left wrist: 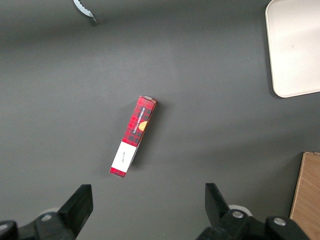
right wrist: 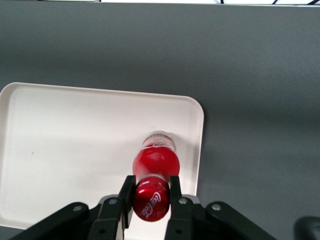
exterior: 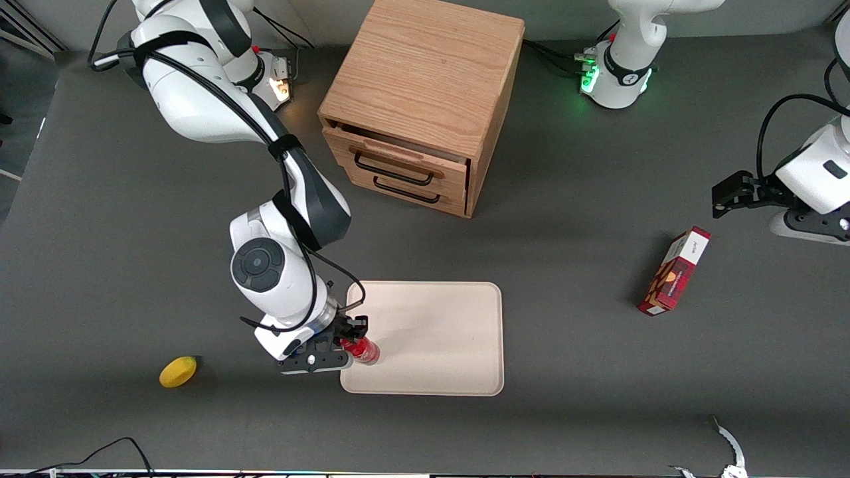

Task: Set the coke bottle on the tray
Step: 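Lower the bottle upright onto the tray's edge, then open the right gripper and pull it away from the bottle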

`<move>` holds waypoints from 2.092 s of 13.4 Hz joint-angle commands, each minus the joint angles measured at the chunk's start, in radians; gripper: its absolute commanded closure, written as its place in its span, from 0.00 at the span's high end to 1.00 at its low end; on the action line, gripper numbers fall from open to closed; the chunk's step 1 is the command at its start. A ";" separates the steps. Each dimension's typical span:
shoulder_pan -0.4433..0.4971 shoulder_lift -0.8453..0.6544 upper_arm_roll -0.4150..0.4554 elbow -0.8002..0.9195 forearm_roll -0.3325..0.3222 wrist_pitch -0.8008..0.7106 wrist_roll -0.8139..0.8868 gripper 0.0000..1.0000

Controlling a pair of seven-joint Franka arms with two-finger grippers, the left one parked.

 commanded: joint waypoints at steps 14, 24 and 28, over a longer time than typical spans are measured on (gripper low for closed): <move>0.020 0.034 -0.015 0.041 -0.013 0.024 0.015 1.00; 0.009 -0.129 -0.012 0.037 -0.013 -0.219 0.056 1.00; -0.058 -0.349 -0.001 -0.134 -0.005 -0.324 0.037 1.00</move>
